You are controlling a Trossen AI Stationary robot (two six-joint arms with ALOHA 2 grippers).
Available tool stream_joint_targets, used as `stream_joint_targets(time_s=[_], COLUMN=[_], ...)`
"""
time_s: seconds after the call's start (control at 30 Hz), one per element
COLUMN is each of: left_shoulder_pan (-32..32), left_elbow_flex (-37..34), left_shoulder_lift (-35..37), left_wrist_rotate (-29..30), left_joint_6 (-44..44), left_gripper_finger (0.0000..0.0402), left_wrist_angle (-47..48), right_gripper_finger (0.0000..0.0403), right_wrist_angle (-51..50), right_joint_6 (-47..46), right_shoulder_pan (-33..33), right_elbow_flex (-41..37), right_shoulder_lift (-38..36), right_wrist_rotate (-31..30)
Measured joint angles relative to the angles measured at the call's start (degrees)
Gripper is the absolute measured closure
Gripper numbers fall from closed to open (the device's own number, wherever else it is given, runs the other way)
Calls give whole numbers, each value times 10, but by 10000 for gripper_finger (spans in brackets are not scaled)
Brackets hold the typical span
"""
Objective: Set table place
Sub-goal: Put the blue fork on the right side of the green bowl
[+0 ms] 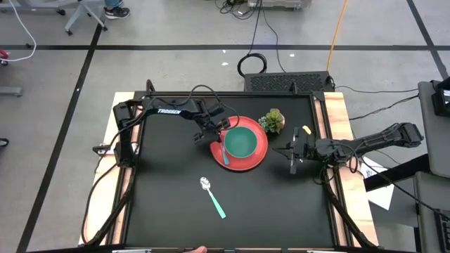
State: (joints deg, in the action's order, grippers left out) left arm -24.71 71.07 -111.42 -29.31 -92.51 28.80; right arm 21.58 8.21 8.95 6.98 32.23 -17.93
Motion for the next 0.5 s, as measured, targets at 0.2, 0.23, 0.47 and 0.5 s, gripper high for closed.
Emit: stream_joint_targets(time_s=[0.2, 0.23, 0.47, 0.5], left_shoulder_pan=[0, 0, 4, 4], left_elbow_flex=[2, 3, 2, 2], left_shoulder_lift=[-22, -24, -26, -26], left_wrist_rotate=[9, 14, 27, 28], left_joint_6=[-1, -4, -1, -1], left_gripper_finger=[393, 395, 390, 390], left_wrist_angle=[-8, -9, -15, -15], right_gripper_finger=[403, 403, 403, 403], right_wrist_angle=[0, 0, 0, 0], right_joint_6=[0, 0, -1, -1], right_shoulder_pan=[0, 0, 0, 0], right_elbow_flex=[0, 0, 0, 0], right_shoulder_lift=[0, 0, 0, 0], right_wrist_rotate=[0, 0, 0, 0])
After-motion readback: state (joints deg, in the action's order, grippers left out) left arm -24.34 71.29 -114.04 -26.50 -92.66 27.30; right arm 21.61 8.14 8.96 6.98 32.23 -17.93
